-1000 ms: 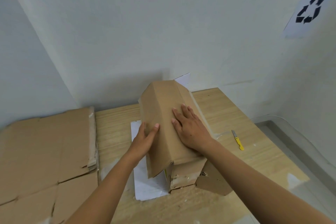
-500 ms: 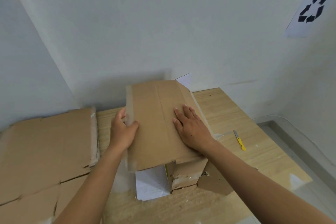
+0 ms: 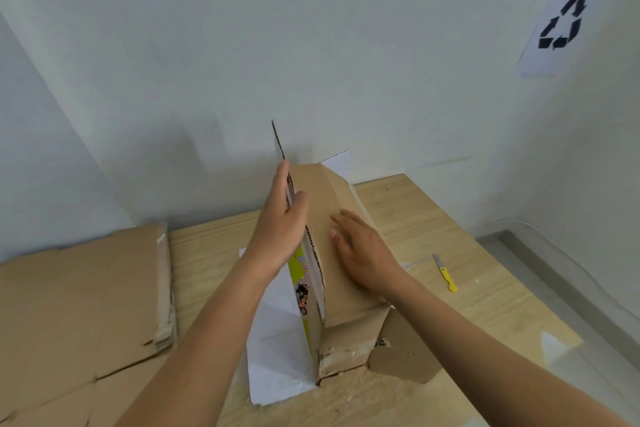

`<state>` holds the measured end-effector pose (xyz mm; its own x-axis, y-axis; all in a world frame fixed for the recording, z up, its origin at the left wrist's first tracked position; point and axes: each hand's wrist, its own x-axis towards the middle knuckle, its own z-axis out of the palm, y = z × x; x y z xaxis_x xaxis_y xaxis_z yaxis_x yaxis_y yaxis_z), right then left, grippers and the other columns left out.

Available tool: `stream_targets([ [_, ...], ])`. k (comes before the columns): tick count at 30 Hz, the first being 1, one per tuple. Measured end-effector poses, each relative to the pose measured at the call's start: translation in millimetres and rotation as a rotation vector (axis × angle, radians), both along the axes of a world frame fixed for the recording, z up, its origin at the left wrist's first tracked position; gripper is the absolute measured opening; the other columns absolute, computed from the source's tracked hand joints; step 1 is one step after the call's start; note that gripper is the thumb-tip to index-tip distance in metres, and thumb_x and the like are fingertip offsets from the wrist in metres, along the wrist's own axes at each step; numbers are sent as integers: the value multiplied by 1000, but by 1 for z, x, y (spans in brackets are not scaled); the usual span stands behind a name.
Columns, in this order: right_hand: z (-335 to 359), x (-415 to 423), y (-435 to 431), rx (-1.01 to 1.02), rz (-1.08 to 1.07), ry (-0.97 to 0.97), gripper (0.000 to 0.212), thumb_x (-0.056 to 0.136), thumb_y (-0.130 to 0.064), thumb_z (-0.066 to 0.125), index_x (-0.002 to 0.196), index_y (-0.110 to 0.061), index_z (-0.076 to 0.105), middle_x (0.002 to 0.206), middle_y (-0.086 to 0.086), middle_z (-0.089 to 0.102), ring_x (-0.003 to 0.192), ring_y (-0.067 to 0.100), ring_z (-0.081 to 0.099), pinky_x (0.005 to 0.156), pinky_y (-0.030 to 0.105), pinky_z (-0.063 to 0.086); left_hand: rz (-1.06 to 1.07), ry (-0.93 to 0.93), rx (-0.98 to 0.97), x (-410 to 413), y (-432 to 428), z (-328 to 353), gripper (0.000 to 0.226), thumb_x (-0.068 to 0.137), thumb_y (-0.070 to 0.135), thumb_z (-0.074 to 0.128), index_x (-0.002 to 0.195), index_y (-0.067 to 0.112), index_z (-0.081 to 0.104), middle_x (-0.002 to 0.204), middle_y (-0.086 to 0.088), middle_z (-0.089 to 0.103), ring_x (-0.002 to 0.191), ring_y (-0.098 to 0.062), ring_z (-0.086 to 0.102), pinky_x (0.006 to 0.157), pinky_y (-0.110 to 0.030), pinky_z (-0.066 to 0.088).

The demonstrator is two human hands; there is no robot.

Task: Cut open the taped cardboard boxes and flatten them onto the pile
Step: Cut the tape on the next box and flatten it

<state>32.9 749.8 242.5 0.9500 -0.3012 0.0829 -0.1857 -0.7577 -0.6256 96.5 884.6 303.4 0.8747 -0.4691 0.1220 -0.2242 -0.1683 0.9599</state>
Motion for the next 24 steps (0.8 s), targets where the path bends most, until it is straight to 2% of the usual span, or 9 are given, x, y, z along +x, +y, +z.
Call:
stream_targets([
  [2, 14, -5, -12, 48, -64, -121, 40, 101, -22, 42, 138, -8, 46, 147, 9, 42, 139, 19, 33, 109, 19, 20, -39, -28, 23, -4, -15, -2, 55, 103, 18, 33, 153, 24, 11, 144, 15, 39, 122, 22, 31, 100, -4, 22],
  [5, 44, -13, -28, 97, -144, -246, 37, 101, -21, 40, 135, -9, 50, 141, 4, 49, 132, 15, 41, 99, 9, 23, -110, -72, 93, -4, -36, -14, 61, 103, 28, 33, 153, 24, -1, 160, 12, 4, 144, 1, 6, 115, -21, 8],
  [8, 70, -16, -39, 123, -152, -273, 38, 102, -27, 37, 137, -15, 48, 142, -2, 48, 131, 8, 40, 100, 9, 25, -139, -189, 256, -6, -56, -35, 69, 99, 51, 26, 153, 22, -4, 160, 11, -3, 147, -7, -5, 119, -30, -3],
  [11, 82, -10, -36, 79, -92, -233, 41, 103, -30, 34, 141, -16, 43, 147, -2, 42, 136, 9, 34, 105, 13, 22, -217, -323, 389, -1, -63, -55, 73, 93, 59, 12, 154, 19, 8, 161, 8, 4, 147, -5, -3, 118, -26, -6],
  [13, 77, -1, -27, 8, -14, -118, 44, 103, -29, 32, 145, -15, 36, 153, 2, 31, 142, 13, 23, 113, 22, 18, -272, -366, 343, 6, -59, -63, 58, 101, 49, 16, 150, 19, 27, 157, 6, 25, 145, -8, 17, 120, -32, 10],
  [15, 63, 7, -17, -50, 57, 18, 47, 104, -29, 29, 149, -15, 26, 158, 5, 18, 146, 16, 10, 117, 29, 11, -270, -330, 244, 14, -52, -62, 34, 104, 28, 28, 132, 21, 47, 129, 14, 53, 119, 0, 48, 103, -16, 34],
  [18, 37, 16, -5, -149, 78, 130, 52, 104, -36, 22, 152, -20, 11, 160, 7, 8, 147, 19, 2, 117, 34, 6, -220, -300, 231, 29, -34, -56, 31, 100, 9, 39, 123, 18, 58, 111, 11, 63, 96, 0, 57, 77, -2, 39],
  [22, 11, 17, -2, -447, 48, 228, 64, 98, -54, 9, 152, -21, 3, 160, 8, -6, 146, 23, -10, 117, 37, -2, -123, -270, 170, 53, -6, -63, 33, 96, 2, 46, 121, 16, 62, 114, 9, 65, 110, -5, 58, 96, -21, 45],
  [24, 6, 17, -3, -462, 18, 281, 67, 94, -62, 10, 152, -29, 4, 159, 8, -15, 145, 27, -18, 117, 45, -4, 14, -294, 159, 65, 4, -70, 35, 94, 3, 50, 124, 17, 60, 120, 8, 62, 116, -8, 55, 97, -21, 40],
])
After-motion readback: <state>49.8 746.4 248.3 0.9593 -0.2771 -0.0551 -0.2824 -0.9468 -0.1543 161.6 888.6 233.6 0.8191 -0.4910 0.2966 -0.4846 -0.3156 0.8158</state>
